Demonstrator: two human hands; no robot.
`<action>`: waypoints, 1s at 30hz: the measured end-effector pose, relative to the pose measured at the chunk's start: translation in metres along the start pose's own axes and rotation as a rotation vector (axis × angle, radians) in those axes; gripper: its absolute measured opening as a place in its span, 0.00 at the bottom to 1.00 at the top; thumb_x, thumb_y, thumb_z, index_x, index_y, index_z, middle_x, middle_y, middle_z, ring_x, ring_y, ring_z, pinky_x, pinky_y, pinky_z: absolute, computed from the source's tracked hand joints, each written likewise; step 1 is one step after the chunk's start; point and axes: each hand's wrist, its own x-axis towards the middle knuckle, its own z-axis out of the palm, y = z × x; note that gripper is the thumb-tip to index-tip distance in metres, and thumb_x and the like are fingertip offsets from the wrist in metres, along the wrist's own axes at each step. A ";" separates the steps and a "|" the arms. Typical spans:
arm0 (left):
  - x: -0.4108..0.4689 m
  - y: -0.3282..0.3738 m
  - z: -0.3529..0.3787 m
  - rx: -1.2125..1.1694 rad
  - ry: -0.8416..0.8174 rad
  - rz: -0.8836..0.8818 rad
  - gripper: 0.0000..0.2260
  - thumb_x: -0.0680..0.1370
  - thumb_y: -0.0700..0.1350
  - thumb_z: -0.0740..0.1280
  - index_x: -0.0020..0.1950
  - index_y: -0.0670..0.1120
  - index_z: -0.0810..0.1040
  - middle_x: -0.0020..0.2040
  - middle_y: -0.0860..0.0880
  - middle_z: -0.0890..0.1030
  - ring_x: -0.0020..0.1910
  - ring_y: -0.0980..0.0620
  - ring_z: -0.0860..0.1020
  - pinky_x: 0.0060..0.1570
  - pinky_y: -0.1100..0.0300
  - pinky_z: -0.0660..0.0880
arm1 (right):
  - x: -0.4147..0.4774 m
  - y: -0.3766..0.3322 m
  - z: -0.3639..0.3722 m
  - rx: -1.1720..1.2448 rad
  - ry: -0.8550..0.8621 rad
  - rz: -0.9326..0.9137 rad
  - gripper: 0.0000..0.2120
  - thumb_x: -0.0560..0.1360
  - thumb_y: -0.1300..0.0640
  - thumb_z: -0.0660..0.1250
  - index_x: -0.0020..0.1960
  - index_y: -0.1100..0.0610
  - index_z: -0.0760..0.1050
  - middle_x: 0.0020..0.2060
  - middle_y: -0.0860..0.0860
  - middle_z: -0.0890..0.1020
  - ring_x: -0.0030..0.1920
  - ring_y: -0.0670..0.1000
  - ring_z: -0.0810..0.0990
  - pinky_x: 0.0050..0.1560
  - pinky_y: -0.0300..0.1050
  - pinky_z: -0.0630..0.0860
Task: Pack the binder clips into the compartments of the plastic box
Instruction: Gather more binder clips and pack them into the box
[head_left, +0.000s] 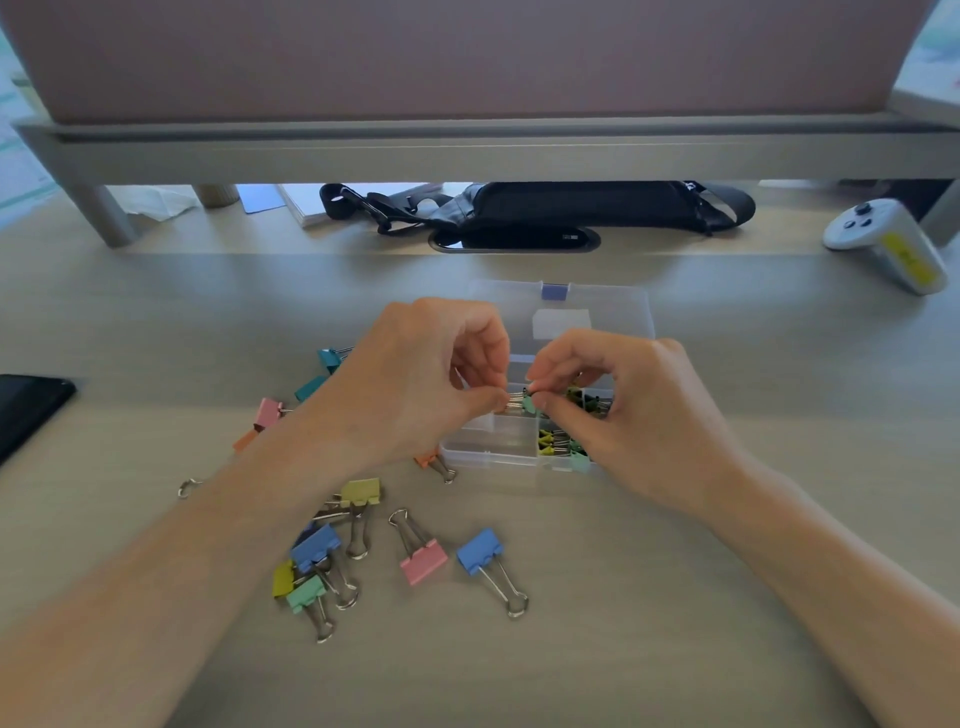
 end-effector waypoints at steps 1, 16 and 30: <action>0.000 0.000 0.000 0.013 0.000 -0.002 0.11 0.71 0.40 0.80 0.43 0.51 0.80 0.37 0.56 0.84 0.38 0.60 0.82 0.40 0.71 0.76 | 0.000 0.001 0.001 -0.021 -0.001 -0.006 0.10 0.73 0.64 0.78 0.46 0.50 0.83 0.38 0.38 0.84 0.44 0.34 0.80 0.47 0.24 0.71; 0.025 0.013 0.000 0.173 -0.166 -0.149 0.13 0.68 0.42 0.80 0.39 0.53 0.77 0.35 0.56 0.83 0.34 0.61 0.79 0.34 0.69 0.70 | -0.005 0.000 -0.001 -0.163 -0.055 -0.129 0.07 0.74 0.63 0.71 0.49 0.52 0.84 0.43 0.43 0.83 0.44 0.44 0.80 0.48 0.44 0.79; 0.007 -0.012 -0.015 -0.058 -0.086 -0.092 0.07 0.74 0.41 0.77 0.45 0.51 0.81 0.40 0.54 0.84 0.39 0.57 0.82 0.43 0.61 0.79 | -0.014 0.006 -0.004 -0.147 -0.139 -0.197 0.06 0.79 0.58 0.64 0.55 0.51 0.76 0.48 0.44 0.81 0.49 0.47 0.81 0.46 0.53 0.80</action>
